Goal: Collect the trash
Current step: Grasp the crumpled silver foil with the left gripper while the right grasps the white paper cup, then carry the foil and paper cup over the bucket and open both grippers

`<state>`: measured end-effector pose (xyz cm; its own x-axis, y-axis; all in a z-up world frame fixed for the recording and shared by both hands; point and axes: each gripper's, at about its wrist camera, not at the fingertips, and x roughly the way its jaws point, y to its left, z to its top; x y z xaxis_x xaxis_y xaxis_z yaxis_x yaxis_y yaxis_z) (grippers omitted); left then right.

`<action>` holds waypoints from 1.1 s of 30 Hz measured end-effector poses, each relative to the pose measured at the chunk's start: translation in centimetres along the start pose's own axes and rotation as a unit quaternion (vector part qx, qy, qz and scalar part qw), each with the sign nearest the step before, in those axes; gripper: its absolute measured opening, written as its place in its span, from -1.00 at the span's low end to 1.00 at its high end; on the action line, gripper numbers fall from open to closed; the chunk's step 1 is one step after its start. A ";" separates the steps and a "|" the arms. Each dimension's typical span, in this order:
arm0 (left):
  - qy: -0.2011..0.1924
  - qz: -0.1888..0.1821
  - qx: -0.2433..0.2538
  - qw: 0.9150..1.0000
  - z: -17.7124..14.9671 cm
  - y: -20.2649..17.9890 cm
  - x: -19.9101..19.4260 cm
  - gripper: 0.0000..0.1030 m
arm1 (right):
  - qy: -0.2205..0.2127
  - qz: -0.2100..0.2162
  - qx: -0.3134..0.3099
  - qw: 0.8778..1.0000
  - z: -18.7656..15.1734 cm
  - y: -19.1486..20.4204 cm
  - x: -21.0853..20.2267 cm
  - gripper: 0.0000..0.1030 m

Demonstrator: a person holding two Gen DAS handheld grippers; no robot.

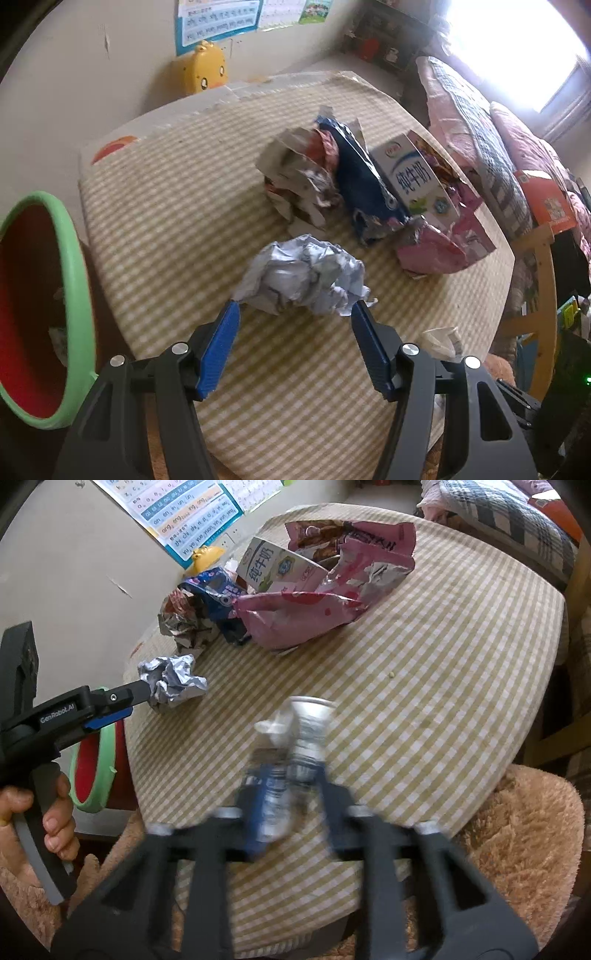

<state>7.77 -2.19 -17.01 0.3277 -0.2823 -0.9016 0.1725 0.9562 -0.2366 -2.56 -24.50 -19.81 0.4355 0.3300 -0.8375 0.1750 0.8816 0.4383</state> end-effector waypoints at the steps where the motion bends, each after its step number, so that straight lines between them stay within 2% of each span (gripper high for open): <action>1: -0.002 -0.001 -0.001 1.000 0.2 0.1 -0.1 0.17 | 0.000 0.002 0.001 1.000 0.0 -0.1 0.0 -0.66; 5: -0.004 -0.004 0.009 1.000 0.4 -0.7 0.3 0.27 | 0.001 0.003 0.000 1.000 -0.1 0.0 0.0 -0.70; 11: 0.015 0.008 0.014 1.000 1.2 -1.7 2.7 0.27 | 0.002 0.001 0.002 1.000 -0.1 -0.1 0.0 -0.69; 13: 0.010 0.020 0.020 1.000 1.4 -2.1 3.0 0.25 | 0.003 -0.001 0.001 1.000 -0.1 0.0 0.0 -0.59; 14: 0.007 0.025 0.025 0.999 1.5 -2.2 3.1 0.20 | 0.002 -0.004 0.000 1.000 -0.1 0.1 0.0 -0.51; 15: 0.007 0.028 0.027 0.999 1.6 -2.2 3.3 0.02 | -0.001 -0.008 -0.002 1.000 -0.1 0.2 -0.1 -0.28; 16: 0.010 0.033 0.025 0.999 1.7 -2.1 3.4 -0.07 | -0.003 -0.009 -0.004 1.000 0.0 0.2 -0.2 -0.11; 17: 0.008 0.028 0.020 0.999 1.8 -1.8 3.3 -0.21 | -0.004 -0.011 -0.007 1.000 0.0 0.3 -0.2 -0.08; 19: 0.001 0.004 0.010 1.000 1.8 -1.1 2.6 -0.73 | -0.001 -0.013 -0.009 1.000 -0.1 0.4 -0.1 -0.08; 20: 0.003 0.002 0.009 1.000 1.7 -1.0 2.4 -0.80 | 0.001 -0.014 -0.010 1.000 0.0 0.3 0.1 -0.08; 24: -0.022 0.010 0.012 1.000 0.8 -0.2 0.5 -0.81 | 0.010 -0.016 -0.021 1.000 -0.1 0.7 0.4 -0.08; 26: -0.033 0.010 0.011 0.999 0.2 0.2 -0.6 -0.82 | 0.012 -0.013 -0.029 0.999 -0.1 1.0 0.5 -0.18; 27: -0.039 0.009 0.010 0.999 0.0 0.4 -1.1 -0.82 | 0.011 -0.007 -0.034 0.999 -0.1 1.3 0.4 -0.37; 30: -0.060 0.010 0.009 0.998 -0.5 0.8 -3.0 -0.82 | 0.009 -0.015 -0.046 0.999 -0.1 2.0 0.2 -0.68; 33: -0.087 0.020 0.020 0.996 -0.3 0.9 -4.8 -0.81 | -0.004 -0.006 -0.040 0.999 0.2 2.5 -0.7 -0.68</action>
<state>6.07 0.09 -13.03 0.4904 -0.2573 -0.8326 0.1922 0.9638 -0.1846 -2.29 -22.65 -18.05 0.4411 0.3158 -0.8401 0.1088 0.9103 0.3994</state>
